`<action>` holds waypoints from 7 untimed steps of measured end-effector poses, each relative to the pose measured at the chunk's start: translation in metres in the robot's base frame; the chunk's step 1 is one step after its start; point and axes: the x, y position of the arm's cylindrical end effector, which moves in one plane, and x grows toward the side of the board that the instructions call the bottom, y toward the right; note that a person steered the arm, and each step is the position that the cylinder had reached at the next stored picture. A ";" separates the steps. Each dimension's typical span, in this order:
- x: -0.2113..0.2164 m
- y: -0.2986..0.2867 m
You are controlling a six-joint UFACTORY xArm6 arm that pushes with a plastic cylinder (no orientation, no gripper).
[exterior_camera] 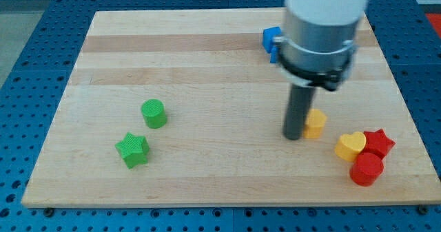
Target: Push yellow hexagon into the group of blocks
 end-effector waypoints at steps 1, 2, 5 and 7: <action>0.000 0.019; 0.000 0.019; -0.058 0.027; -0.010 0.039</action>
